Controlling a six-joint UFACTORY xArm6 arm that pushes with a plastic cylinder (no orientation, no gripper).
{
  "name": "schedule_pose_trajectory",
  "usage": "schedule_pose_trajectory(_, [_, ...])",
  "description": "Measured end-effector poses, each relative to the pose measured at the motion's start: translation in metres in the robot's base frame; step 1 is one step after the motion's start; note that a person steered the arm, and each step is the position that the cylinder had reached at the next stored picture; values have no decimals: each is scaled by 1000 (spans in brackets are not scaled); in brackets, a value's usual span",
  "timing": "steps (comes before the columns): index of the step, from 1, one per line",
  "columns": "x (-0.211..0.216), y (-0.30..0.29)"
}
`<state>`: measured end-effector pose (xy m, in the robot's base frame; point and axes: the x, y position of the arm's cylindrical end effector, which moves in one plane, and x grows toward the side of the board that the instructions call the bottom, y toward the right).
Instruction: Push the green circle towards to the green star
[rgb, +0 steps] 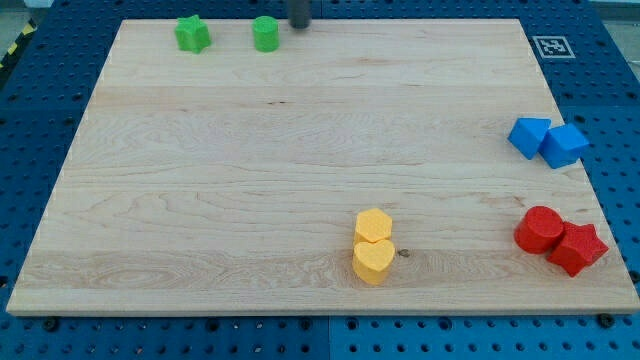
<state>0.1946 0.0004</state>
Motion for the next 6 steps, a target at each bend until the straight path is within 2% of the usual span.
schedule_pose_trajectory(1, [12,49])
schedule_pose_trajectory(2, [37,22])
schedule_pose_trajectory(4, [46,-99])
schedule_pose_trajectory(5, [46,-121])
schedule_pose_trajectory(6, [36,-73])
